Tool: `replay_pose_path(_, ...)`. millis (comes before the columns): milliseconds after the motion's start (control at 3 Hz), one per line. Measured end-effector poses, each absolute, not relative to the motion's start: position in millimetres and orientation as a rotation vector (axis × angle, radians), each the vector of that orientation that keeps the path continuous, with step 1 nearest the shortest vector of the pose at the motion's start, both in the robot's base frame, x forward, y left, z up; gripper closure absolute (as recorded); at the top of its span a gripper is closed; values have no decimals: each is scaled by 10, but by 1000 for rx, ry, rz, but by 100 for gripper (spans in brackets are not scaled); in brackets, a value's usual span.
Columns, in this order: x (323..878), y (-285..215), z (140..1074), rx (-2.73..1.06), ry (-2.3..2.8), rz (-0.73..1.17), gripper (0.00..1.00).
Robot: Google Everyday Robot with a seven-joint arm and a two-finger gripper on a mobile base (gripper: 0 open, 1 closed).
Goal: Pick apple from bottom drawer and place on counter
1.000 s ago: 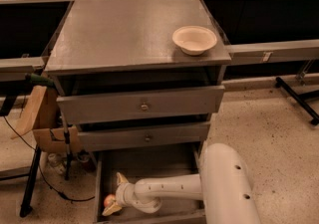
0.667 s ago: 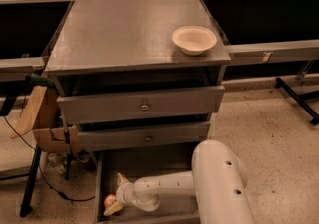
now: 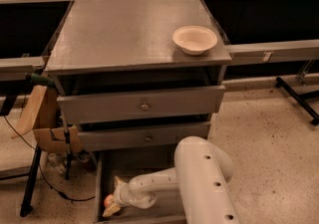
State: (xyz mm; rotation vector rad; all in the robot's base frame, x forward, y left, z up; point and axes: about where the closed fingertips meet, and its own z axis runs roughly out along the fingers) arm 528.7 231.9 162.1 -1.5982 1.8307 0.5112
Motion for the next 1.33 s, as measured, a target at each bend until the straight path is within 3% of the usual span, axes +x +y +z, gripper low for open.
replay_pose_path(1000,5197,2413,1389,-1709,1863,586,80)
replay_pose_path(1333,5293,2245,1705,-1701,1842,558,100)
